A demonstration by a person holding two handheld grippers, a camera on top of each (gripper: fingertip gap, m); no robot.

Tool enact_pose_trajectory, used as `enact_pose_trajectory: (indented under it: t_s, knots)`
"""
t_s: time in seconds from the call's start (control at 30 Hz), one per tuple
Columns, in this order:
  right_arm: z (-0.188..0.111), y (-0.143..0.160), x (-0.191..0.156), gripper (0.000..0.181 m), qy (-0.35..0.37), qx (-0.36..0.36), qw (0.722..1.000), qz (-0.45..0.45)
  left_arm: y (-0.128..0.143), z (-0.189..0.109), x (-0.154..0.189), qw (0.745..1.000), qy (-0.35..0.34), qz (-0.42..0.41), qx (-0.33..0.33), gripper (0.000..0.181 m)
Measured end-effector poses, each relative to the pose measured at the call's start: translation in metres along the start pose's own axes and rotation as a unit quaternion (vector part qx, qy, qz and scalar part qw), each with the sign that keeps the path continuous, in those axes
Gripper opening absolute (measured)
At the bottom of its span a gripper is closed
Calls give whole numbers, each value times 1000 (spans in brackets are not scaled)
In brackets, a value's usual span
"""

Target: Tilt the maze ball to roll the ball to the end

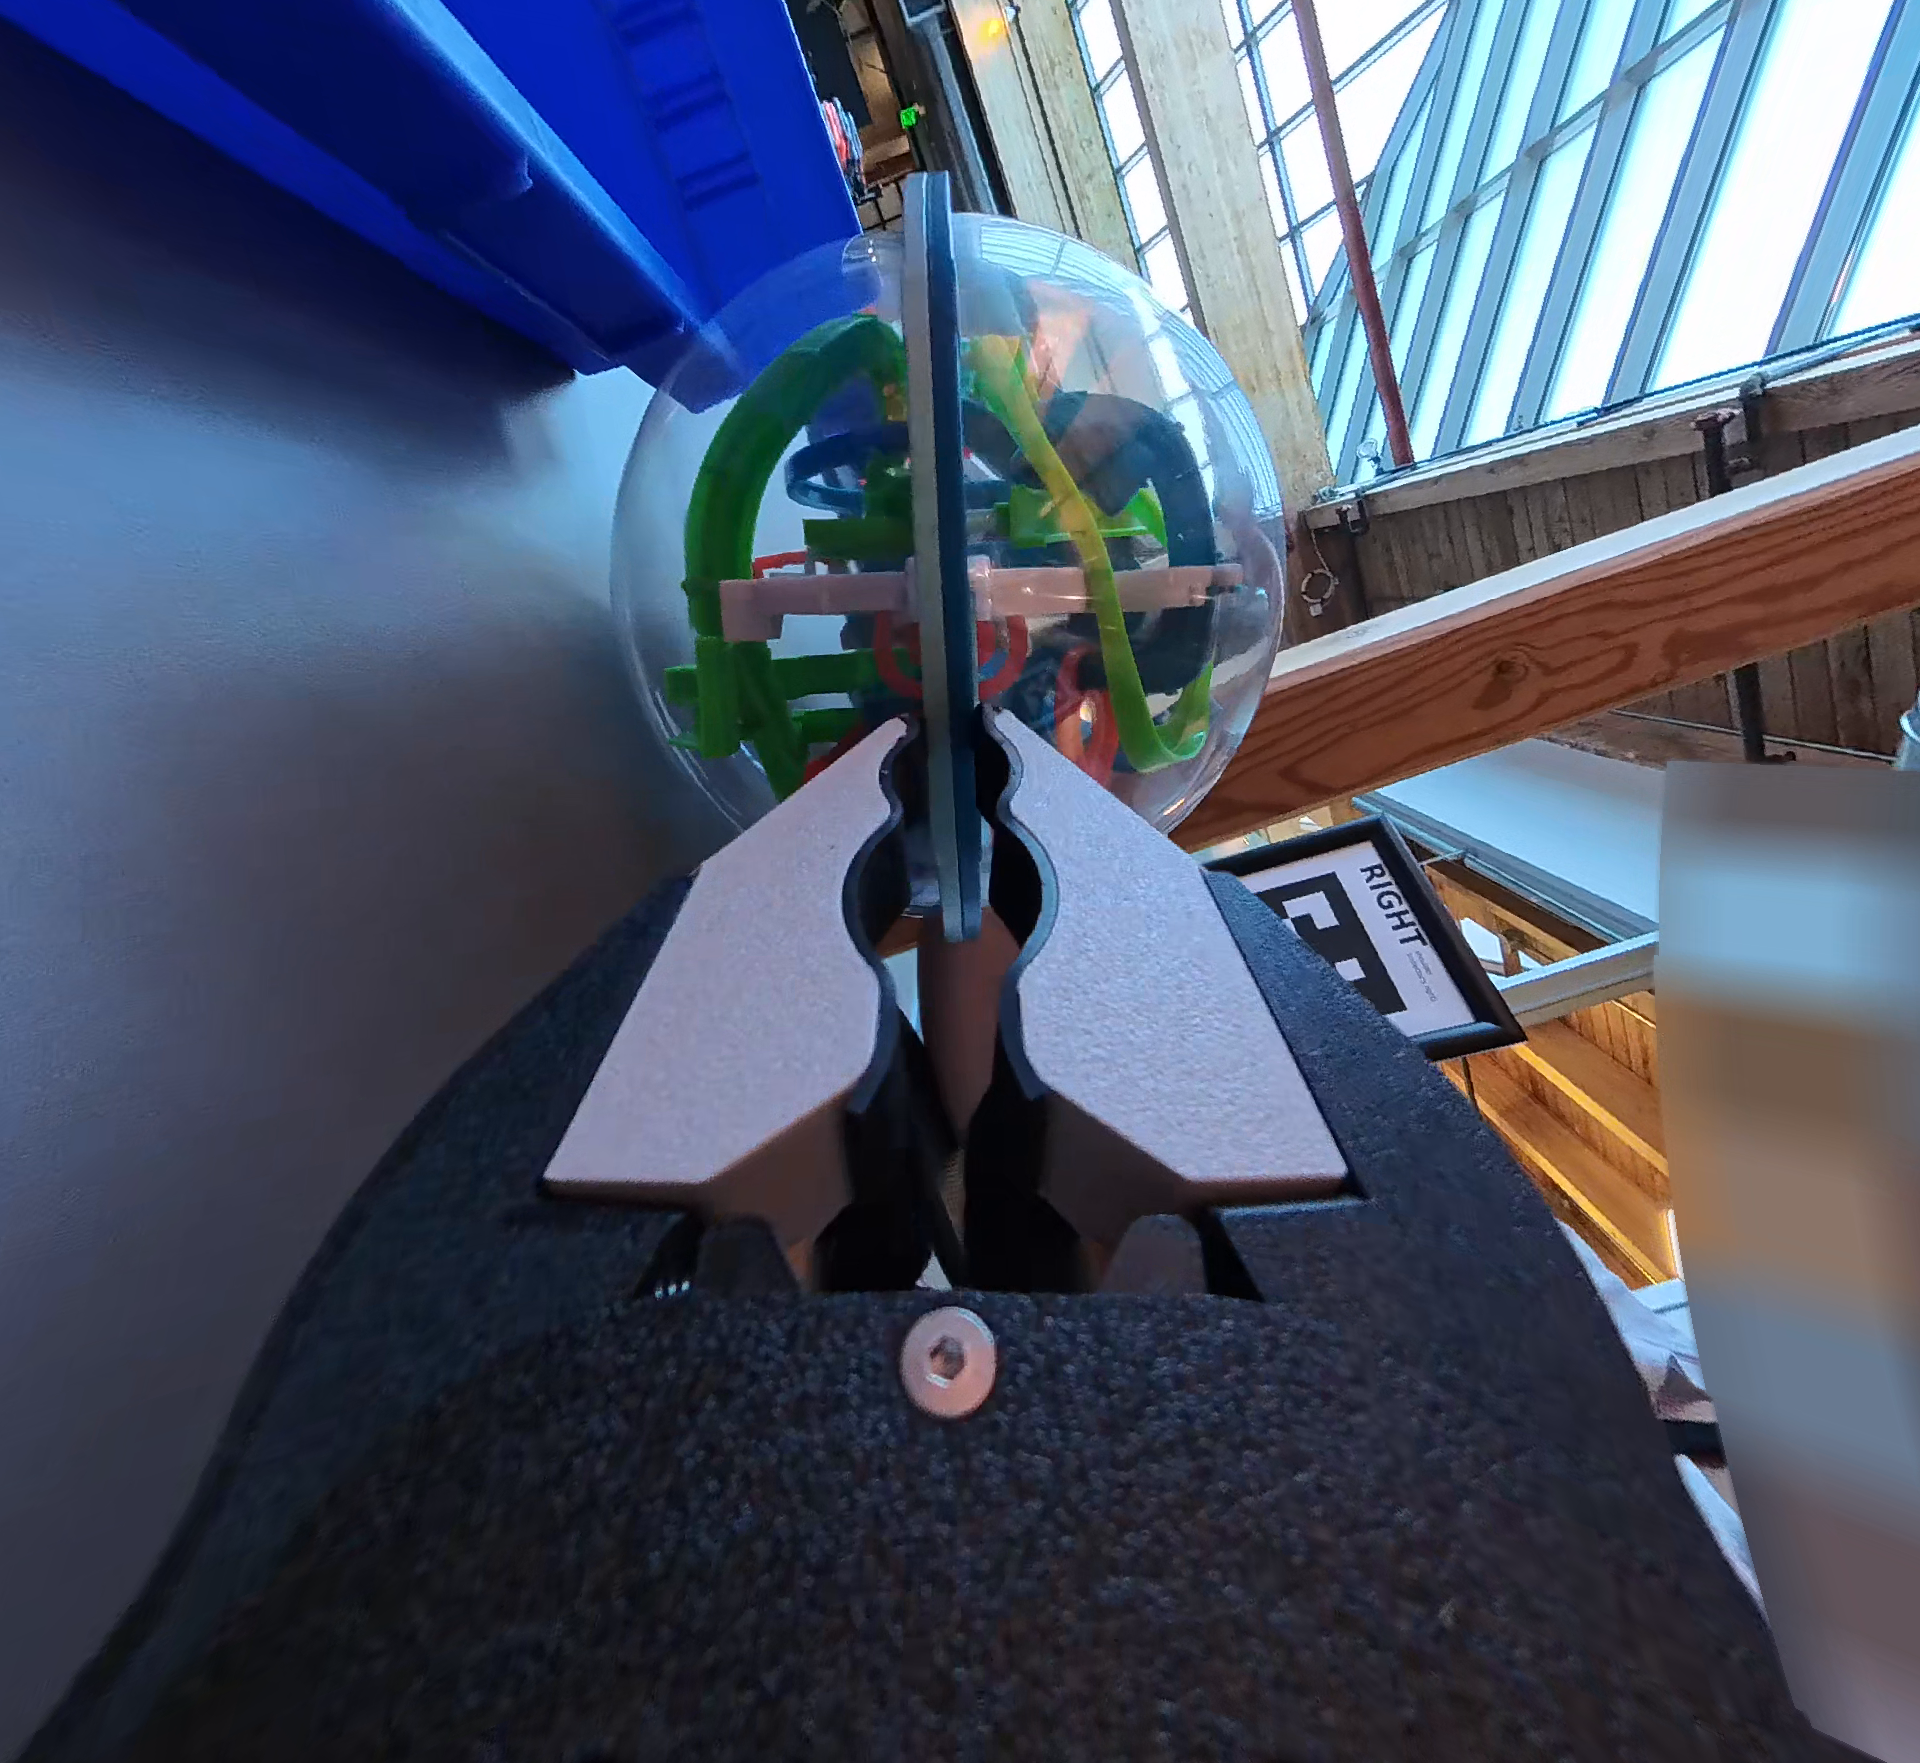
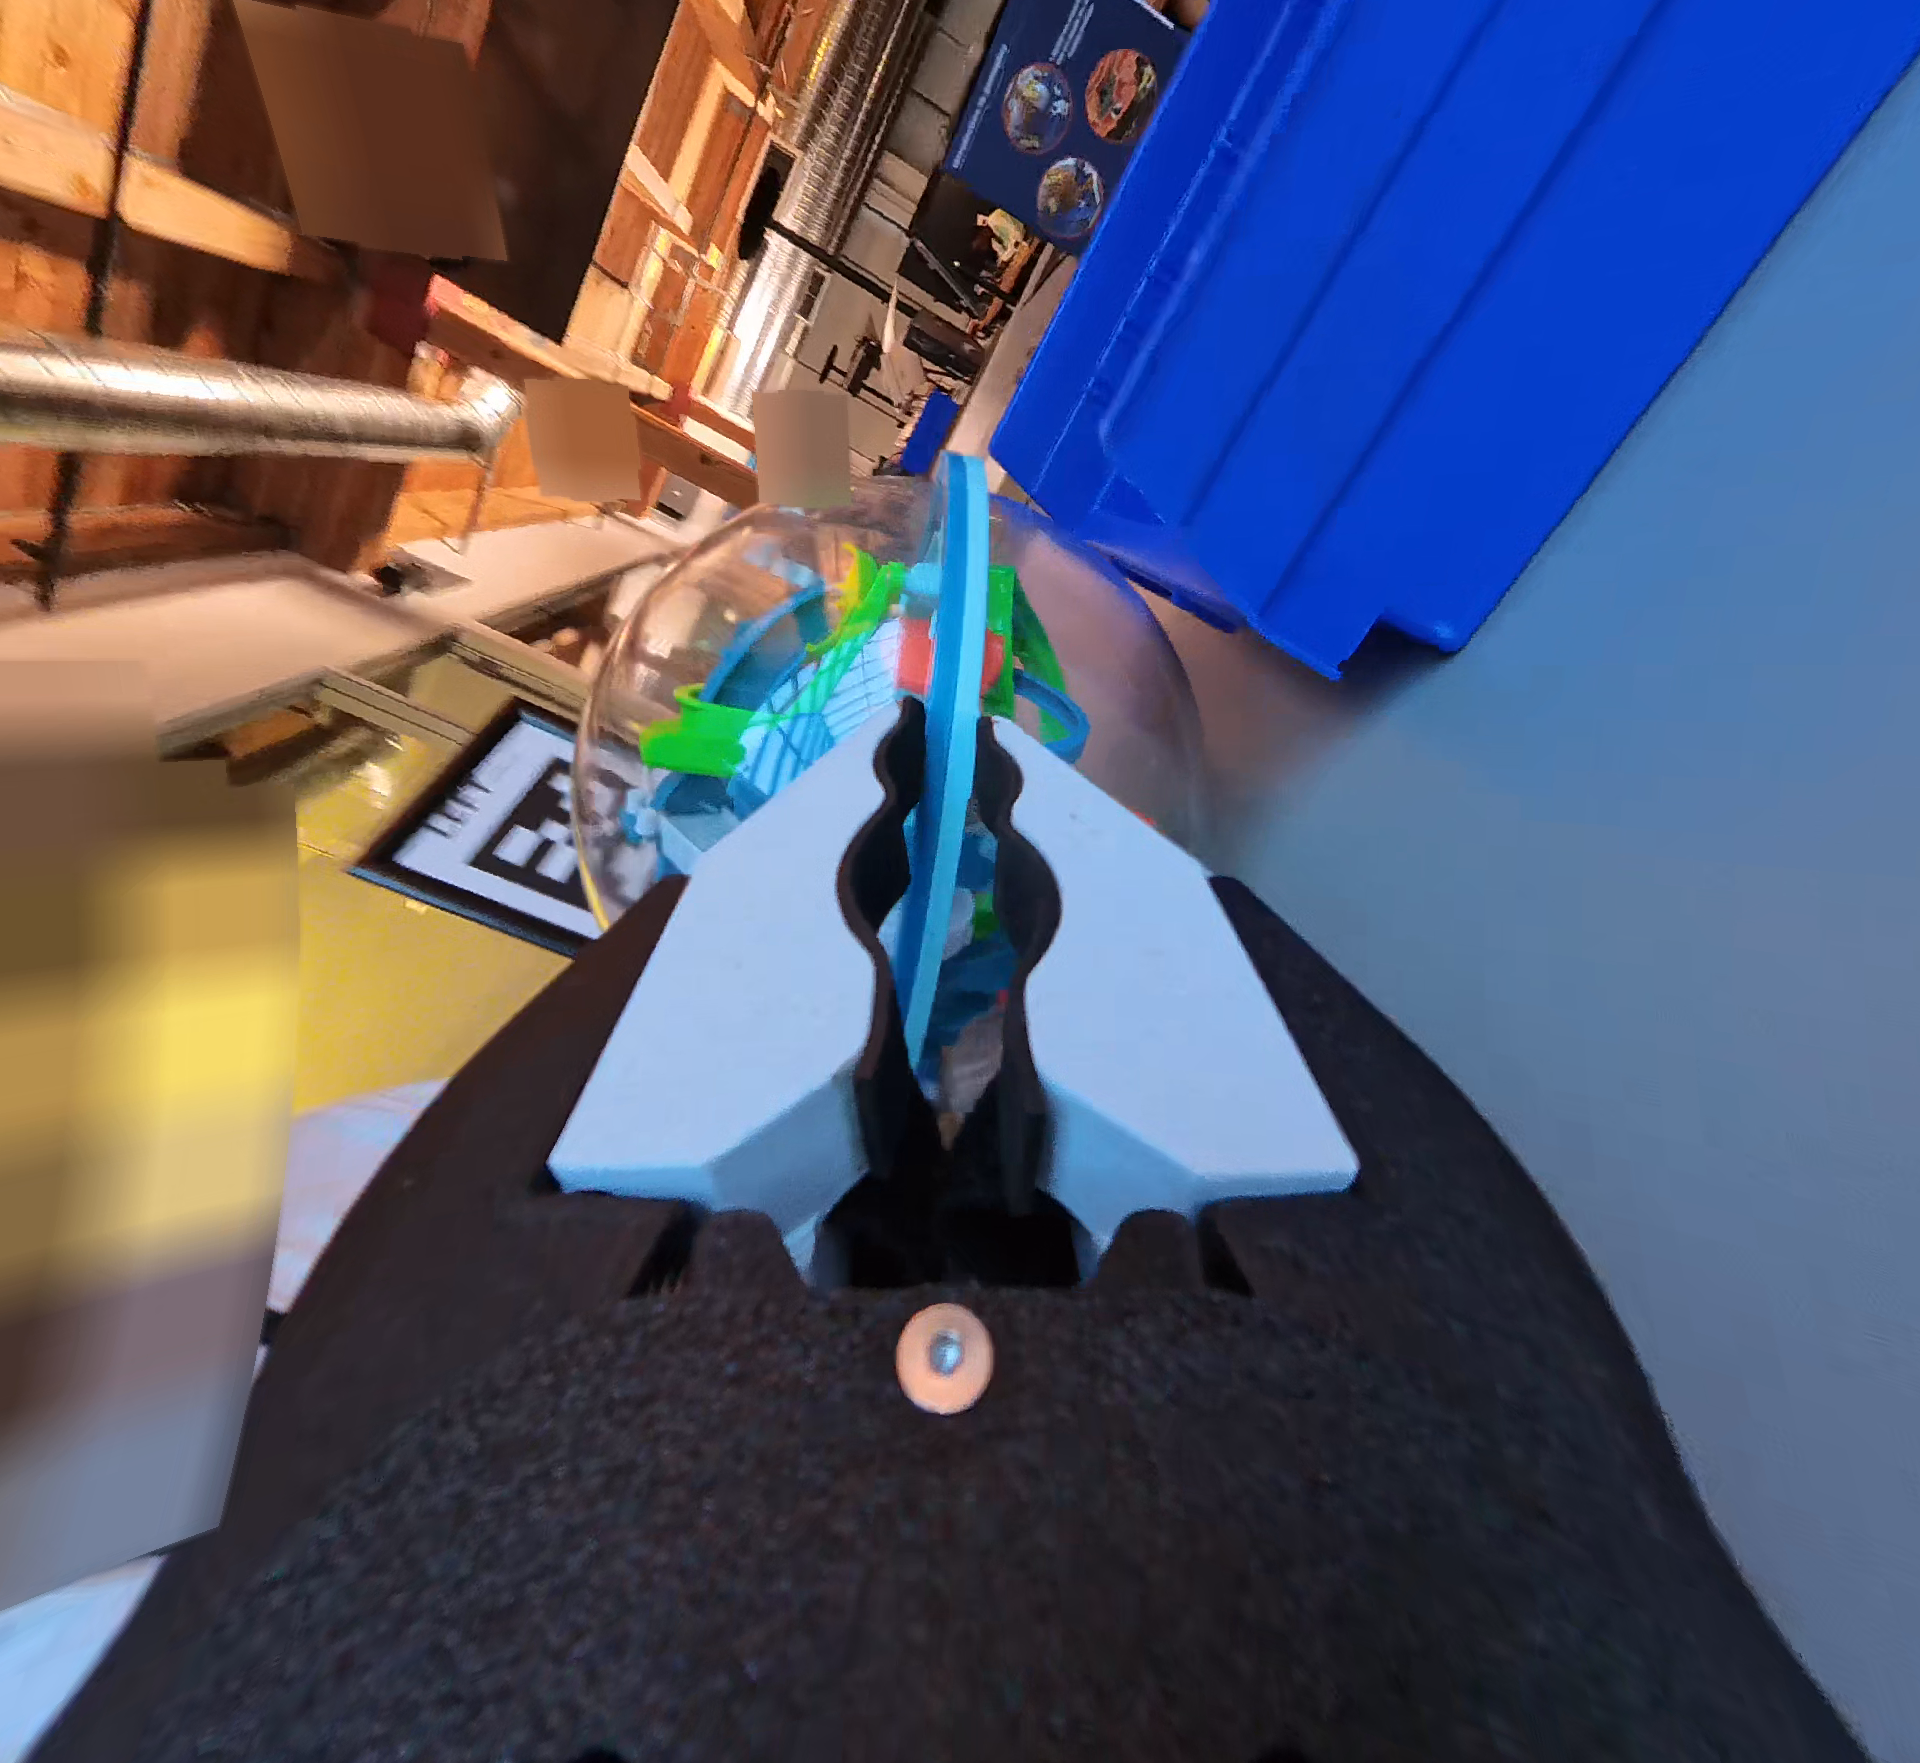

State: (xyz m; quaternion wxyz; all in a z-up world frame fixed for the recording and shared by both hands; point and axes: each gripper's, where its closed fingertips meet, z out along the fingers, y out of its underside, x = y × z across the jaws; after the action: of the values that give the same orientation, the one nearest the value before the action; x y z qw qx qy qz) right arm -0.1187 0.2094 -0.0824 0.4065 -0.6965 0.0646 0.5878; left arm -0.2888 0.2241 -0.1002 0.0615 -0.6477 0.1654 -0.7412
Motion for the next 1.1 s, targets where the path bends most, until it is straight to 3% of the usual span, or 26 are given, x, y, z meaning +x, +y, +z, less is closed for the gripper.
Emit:
enact_pose_trajectory:
  t_s: [0.1, 0.13, 0.2, 0.3, 0.37, 0.53, 0.63, 0.77, 0.9, 1.03, 1.1]
  knots:
    - [-5, -4, -10, 11, 28, -3, 992, -122, -2, 0, -4, 1000, -6, -8, 4, 7]
    - [-11, -10, -15, 21, 44, 12, 981, -186, -2, 0, -4, 1000, -6, -8, 6, 7]
    - [-25, -10, -21, 48, 77, 19, 943, -323, -4, -2, -3, 1000, -7, -9, 11, 7]
    - [-40, 19, -12, 104, 113, -47, 868, -482, -5, -4, -5, 1000, -5, -20, 13, 7]
    - [-42, 38, 5, 112, 153, -85, 833, -525, -6, -5, -5, 1000, -4, -26, 14, 7]
    - [-13, 65, 36, 119, 195, -198, 817, -505, -8, -4, -5, 1000, -4, -25, 9, 7]
    - [6, 76, 57, 140, 196, -290, 801, -485, -7, -3, -4, 1000, -3, -27, 6, 7]
    - [38, 82, 53, 147, 148, -285, 788, -526, -7, -2, -3, 1000, -4, -26, 4, 7]
    - [42, 83, 49, 147, 129, -280, 794, -525, -1, -3, 1, 999, 2, 0, -46, 7]
    - [40, 86, 46, 145, 109, -285, 803, -512, 11, -2, 0, 976, -43, 162, -136, 13]
    - [39, 86, 47, 142, 103, -291, 813, -495, 14, -4, 1, 953, -51, 240, -176, 34]
